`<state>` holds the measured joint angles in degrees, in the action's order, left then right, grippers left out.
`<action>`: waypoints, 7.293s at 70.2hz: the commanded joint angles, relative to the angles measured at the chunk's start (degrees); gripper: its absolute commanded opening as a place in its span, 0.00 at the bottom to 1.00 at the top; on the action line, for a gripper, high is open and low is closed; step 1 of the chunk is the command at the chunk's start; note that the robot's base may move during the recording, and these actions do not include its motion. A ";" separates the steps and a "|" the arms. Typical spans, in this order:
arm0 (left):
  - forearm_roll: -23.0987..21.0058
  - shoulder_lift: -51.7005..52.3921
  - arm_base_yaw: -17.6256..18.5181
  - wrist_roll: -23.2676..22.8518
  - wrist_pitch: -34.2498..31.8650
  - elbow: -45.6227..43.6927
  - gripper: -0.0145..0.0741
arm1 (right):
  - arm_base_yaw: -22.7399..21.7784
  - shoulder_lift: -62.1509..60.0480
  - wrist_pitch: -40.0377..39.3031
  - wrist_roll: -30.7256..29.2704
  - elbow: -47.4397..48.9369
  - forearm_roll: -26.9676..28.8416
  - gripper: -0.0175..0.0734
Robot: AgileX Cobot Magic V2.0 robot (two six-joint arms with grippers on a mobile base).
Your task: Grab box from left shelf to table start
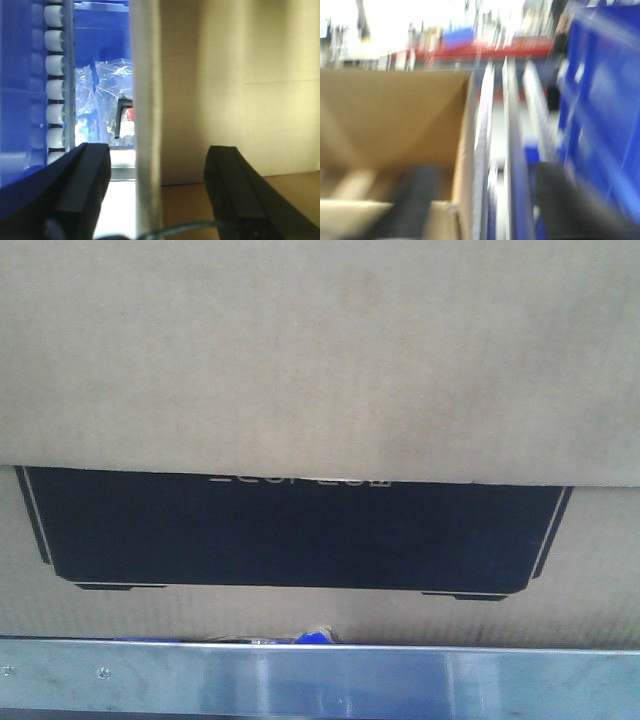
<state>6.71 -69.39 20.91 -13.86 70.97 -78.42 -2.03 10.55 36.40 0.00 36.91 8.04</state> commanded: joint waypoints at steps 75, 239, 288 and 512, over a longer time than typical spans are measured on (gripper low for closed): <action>0.73 1.16 -0.05 -0.61 -0.67 -1.88 0.05 | 4.51 59.77 18.91 -5.85 32.25 -2.35 0.23; -3.21 54.20 -0.05 5.65 -22.93 24.47 0.06 | 4.51 -0.17 13.89 -4.72 14.30 2.72 0.25; -3.21 54.20 -0.05 5.65 -23.18 25.82 0.06 | 4.51 -0.17 13.89 -4.72 14.30 2.72 0.25; -3.44 54.20 -0.05 5.65 -23.18 39.98 0.06 | 4.51 -0.17 13.89 -4.72 14.30 2.72 0.25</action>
<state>-1.97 -14.71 20.88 -8.95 52.84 -36.93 2.45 9.34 58.82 -3.89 49.41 13.09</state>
